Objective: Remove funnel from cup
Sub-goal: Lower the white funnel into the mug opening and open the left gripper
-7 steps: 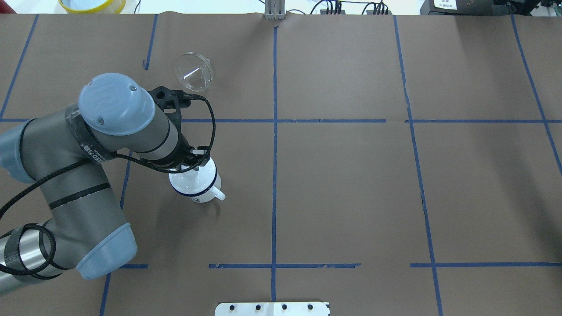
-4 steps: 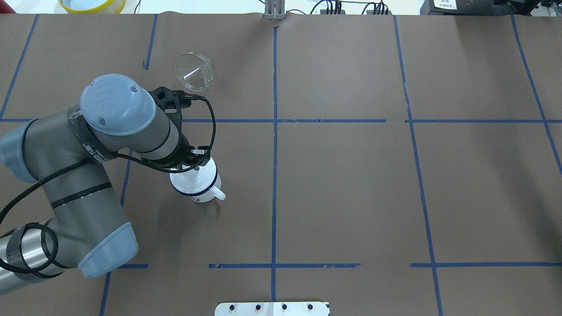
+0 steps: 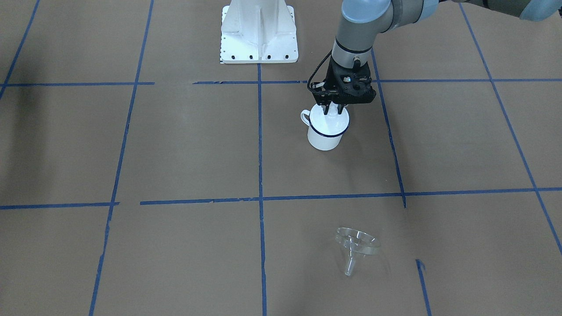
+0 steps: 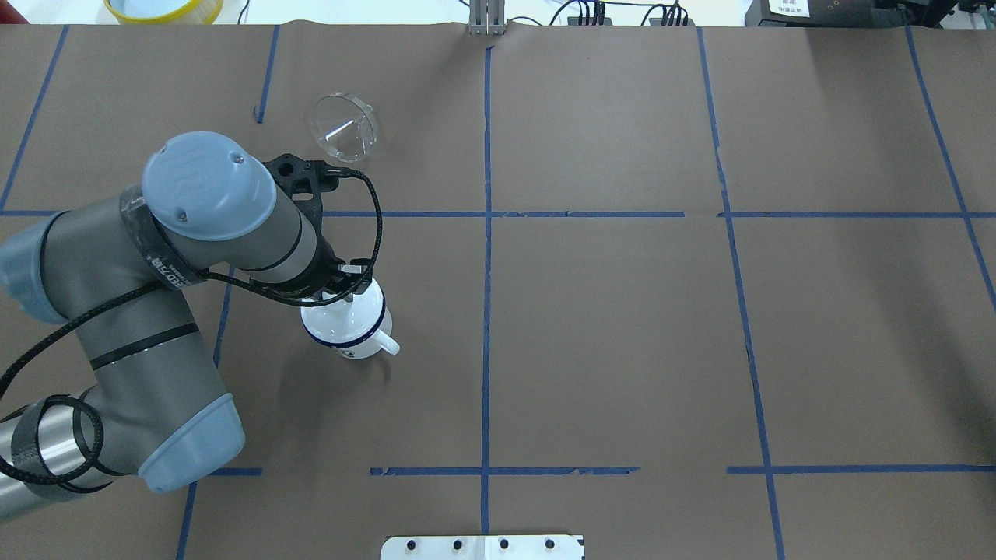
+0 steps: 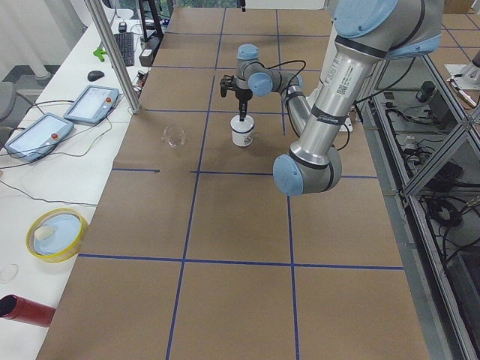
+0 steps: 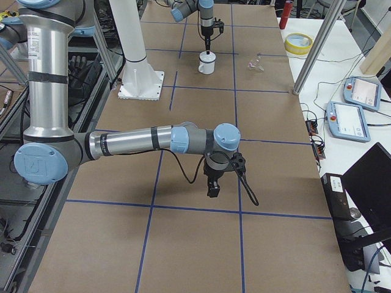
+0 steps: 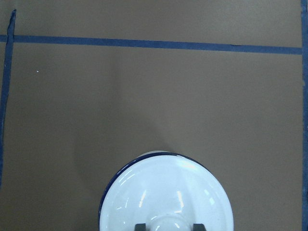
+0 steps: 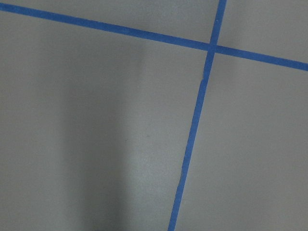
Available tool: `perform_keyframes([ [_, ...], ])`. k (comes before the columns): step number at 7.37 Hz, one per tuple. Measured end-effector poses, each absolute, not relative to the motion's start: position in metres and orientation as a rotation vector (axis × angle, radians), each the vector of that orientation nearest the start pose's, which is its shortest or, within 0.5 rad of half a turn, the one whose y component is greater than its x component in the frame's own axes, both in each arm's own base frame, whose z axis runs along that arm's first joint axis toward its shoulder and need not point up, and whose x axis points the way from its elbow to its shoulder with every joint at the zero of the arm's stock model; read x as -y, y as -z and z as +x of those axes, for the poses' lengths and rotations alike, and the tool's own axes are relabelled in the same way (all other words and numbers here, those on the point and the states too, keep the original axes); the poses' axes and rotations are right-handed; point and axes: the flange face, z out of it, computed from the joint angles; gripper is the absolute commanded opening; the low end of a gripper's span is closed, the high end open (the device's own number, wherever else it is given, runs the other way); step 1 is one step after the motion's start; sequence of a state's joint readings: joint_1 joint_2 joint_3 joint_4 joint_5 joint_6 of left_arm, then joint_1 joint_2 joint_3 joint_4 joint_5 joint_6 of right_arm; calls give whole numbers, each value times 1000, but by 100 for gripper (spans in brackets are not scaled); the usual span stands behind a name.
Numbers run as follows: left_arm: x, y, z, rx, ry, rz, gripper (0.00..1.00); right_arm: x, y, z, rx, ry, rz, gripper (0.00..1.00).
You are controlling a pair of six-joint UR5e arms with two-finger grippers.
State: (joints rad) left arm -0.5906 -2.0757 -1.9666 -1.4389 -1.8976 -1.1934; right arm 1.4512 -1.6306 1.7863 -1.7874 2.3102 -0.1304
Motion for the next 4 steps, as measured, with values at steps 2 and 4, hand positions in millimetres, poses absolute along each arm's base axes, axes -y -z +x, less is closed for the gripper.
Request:
perform_keyframes([
  [2,411,-229,430,-811,81,85,87,462,-605,11,741,216,-54,100],
  [4,411,-229,429,-809,82,87,100,462,-605,11,741,216,-54,100],
])
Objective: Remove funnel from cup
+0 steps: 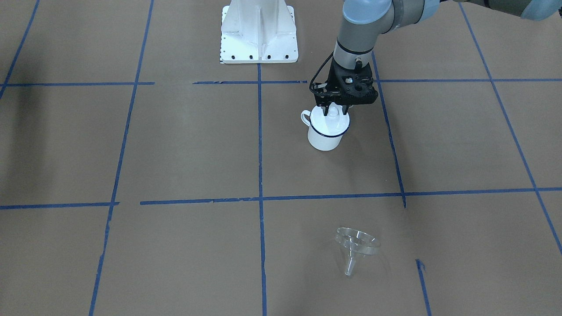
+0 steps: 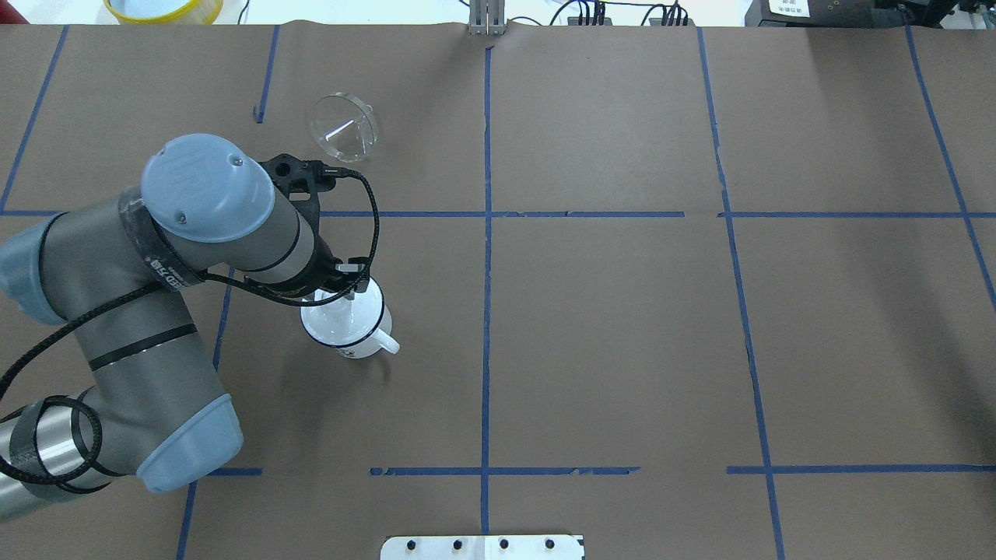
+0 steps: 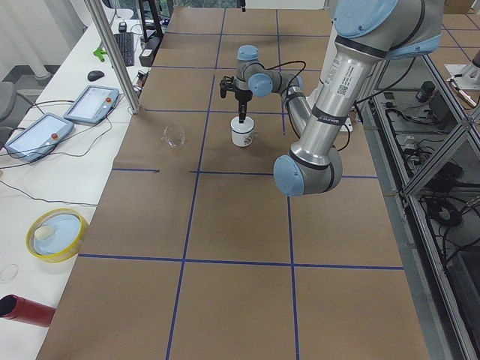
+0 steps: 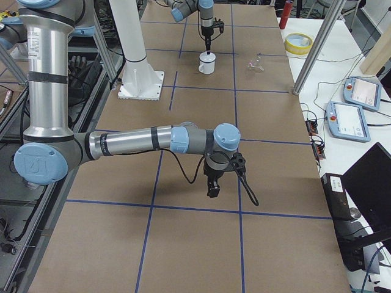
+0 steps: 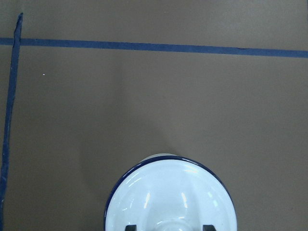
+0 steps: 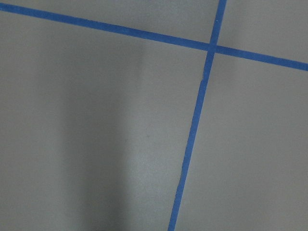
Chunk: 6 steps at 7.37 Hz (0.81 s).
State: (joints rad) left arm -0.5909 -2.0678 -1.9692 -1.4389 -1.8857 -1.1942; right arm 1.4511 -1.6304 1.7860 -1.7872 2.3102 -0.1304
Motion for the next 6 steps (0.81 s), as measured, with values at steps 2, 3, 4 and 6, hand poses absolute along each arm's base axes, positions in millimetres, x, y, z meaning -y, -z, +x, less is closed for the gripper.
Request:
perform_keyframes([
  [2,412,-224,415,-826,50,123,100,462,-606,11,741,216,-55,100],
  [3,418,-229,391,-831,-6,175,100,462,-606,11,741,216,-55,100],
  [4,435,-250,352,-823,-72,233,100,462,-606,11,741,216,-55,100],
  [6,475,-319,248,-785,-238,322,100,462,-606,11,741,216,-55,100],
])
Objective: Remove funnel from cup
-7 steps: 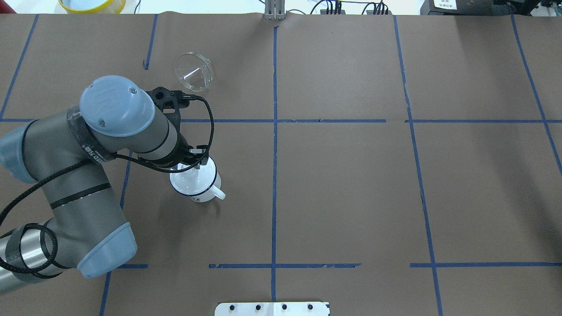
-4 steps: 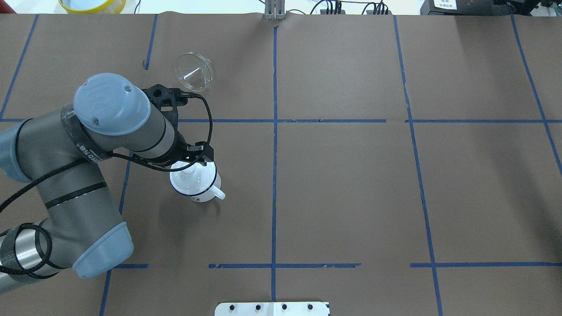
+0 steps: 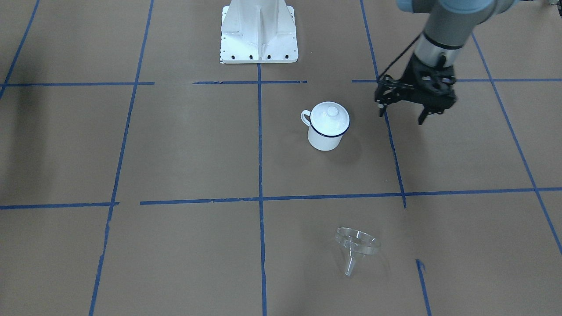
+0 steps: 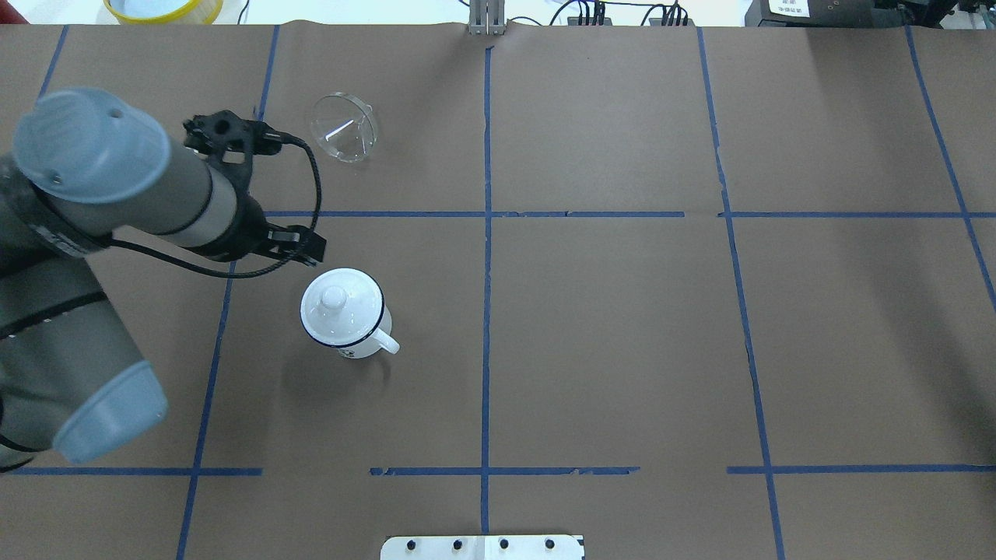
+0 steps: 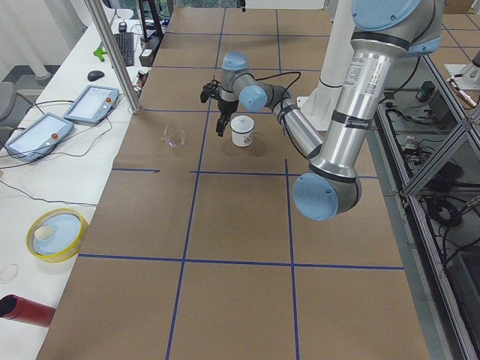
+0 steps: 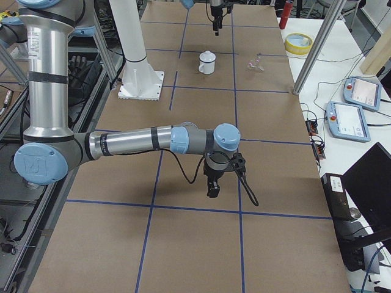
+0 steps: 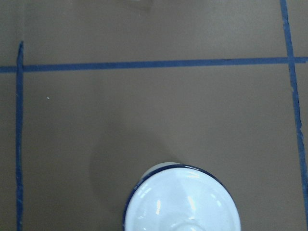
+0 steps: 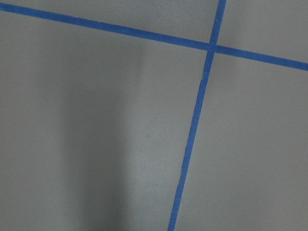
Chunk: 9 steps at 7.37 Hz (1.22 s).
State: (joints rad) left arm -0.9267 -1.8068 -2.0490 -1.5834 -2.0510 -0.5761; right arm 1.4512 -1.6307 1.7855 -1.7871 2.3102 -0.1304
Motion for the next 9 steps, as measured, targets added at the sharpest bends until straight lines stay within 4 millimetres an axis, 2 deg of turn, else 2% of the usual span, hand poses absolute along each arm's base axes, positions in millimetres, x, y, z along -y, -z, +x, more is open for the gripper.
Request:
perform_keyframes([
  [1,493,-360,187,-755,-282,337,100,462,-606,11,741,216,-55,100],
  [3,513,-453,75,-688,-330,323,100,462,-606,11,741,216,-55,100],
  [5,509,-549,-17,-638,-351,274,100,462,-606,11,741,216,-54,100],
  [6,503,-588,-52,-634,-305,231,100,462,-606,11,741,216,-54,100],
  [7,492,-616,-74,-659,-253,188,100,462,-606,11,741,216,-54,100],
  [8,479,-633,-81,-698,-221,158,100,462,-606,11,741,216,-54,100],
  [9,469,-640,-83,-718,-207,142,100,462,-606,11,741,216,-54,100],
])
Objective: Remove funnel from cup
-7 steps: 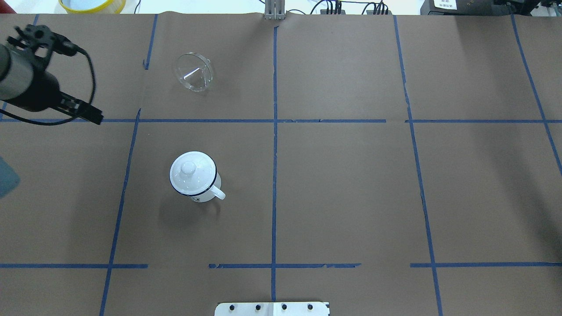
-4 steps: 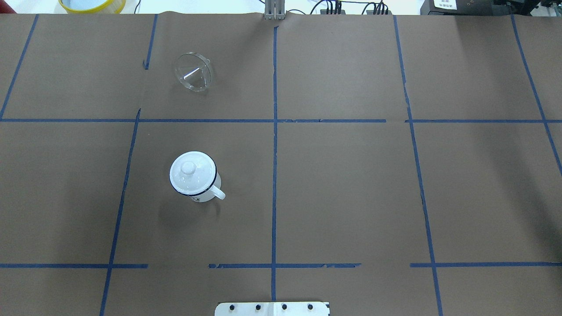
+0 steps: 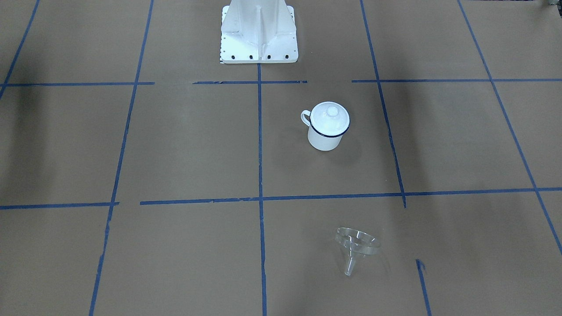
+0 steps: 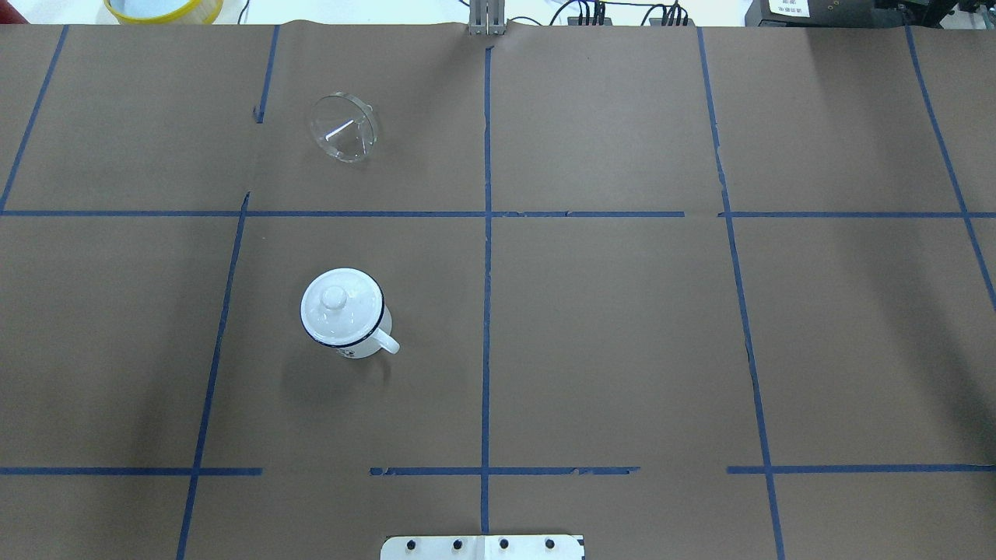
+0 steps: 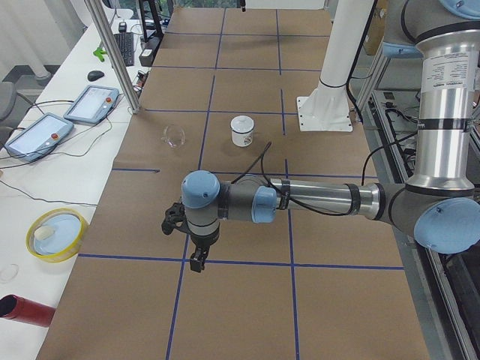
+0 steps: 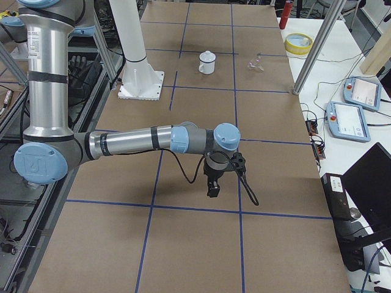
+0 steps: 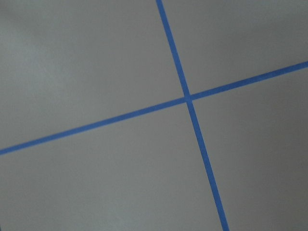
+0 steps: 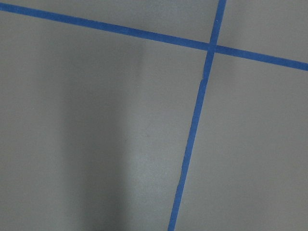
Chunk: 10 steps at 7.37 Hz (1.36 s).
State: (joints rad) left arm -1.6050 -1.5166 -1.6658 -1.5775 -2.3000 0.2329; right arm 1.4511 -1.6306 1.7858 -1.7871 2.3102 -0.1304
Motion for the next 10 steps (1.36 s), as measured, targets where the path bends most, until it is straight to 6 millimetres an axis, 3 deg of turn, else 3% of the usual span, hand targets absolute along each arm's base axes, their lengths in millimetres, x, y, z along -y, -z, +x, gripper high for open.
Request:
perform_keyframes([
  [10,455,-648,-84,-723,-200,129,100,462,-605,11,741,217,-53,100],
])
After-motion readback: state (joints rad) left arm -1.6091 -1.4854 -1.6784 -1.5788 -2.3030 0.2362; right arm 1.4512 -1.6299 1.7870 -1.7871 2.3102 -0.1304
